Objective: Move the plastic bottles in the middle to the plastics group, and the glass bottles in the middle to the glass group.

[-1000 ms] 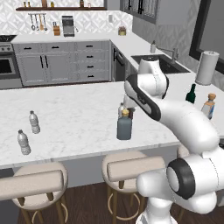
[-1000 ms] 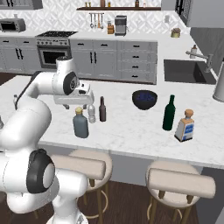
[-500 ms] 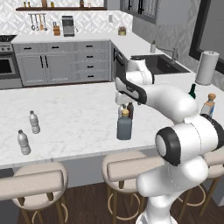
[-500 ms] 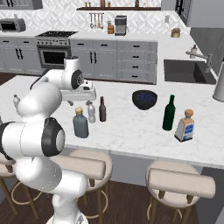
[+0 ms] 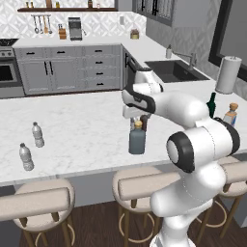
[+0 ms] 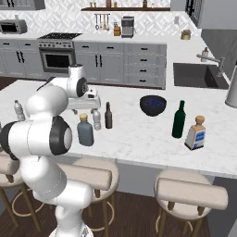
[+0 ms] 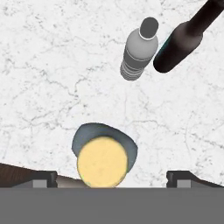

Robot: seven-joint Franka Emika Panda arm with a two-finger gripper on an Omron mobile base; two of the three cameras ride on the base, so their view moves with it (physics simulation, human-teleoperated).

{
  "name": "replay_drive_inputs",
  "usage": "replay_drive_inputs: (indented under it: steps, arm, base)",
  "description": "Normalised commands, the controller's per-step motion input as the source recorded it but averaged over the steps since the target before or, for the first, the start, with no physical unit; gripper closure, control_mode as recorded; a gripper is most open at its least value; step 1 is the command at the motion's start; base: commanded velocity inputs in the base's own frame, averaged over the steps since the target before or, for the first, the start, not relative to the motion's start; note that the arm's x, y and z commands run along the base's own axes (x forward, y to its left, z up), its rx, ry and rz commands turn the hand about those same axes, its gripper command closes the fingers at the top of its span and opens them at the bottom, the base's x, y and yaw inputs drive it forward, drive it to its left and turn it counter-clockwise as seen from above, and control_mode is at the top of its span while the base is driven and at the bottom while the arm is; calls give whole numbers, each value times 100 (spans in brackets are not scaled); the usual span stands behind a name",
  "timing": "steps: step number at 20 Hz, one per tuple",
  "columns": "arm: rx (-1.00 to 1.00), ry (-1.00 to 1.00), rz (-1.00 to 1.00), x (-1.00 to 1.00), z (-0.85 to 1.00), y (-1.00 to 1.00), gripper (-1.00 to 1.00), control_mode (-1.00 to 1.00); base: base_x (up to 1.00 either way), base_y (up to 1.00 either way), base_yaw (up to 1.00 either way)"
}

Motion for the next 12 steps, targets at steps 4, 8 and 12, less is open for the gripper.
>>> replay_drive_inputs:
  steps: [4,8,12]
  arm:
    - [0,-3,8,0,-19,0,-100,-100]
    - [0,-4,4,-3,-16,0,-100,-100]
    - [0,-1,2,1,-25,0,-100,-100]
  base:
    - [0,0,0]
    - [0,0,0]
    - [0,0,0]
